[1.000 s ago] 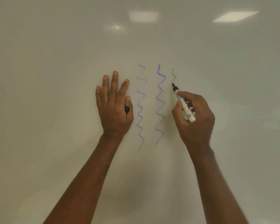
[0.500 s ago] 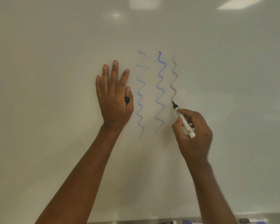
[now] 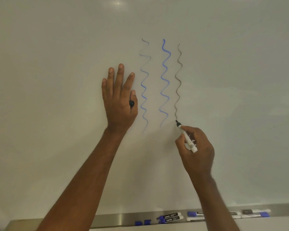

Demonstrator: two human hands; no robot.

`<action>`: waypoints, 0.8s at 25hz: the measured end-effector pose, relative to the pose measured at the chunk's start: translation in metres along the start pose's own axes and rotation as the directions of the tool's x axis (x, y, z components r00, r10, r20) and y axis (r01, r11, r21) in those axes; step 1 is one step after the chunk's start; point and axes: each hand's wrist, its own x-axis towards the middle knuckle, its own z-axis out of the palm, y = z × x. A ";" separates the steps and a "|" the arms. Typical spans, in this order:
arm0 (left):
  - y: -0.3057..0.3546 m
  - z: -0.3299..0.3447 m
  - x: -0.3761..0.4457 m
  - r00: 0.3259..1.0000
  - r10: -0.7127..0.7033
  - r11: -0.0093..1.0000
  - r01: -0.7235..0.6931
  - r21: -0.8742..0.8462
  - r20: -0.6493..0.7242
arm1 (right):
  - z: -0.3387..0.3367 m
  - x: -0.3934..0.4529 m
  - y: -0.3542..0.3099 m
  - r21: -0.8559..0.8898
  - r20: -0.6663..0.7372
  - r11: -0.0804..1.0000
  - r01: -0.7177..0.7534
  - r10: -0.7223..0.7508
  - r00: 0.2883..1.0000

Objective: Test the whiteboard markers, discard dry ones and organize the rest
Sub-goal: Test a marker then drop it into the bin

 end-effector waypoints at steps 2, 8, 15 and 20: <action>0.001 -0.002 -0.007 1.000 -0.017 0.997 0.018 -0.069 0.016 | -0.003 -0.009 0.003 -0.061 0.051 0.998 -0.002 0.005 0.999; 0.030 -0.038 -0.053 0.863 -0.498 0.604 0.413 -0.682 0.082 | -0.021 -0.051 0.009 0.034 0.103 0.994 -0.101 0.097 0.990; 0.082 -0.065 -0.122 0.265 -0.692 -0.270 0.768 -0.581 0.672 | -0.027 -0.104 0.008 0.284 0.192 0.906 -0.314 0.267 0.944; 0.096 -0.073 -0.166 -0.002 -0.440 -0.678 0.656 -0.331 0.898 | -0.041 -0.129 -0.004 0.342 0.217 0.862 -0.374 0.315 0.924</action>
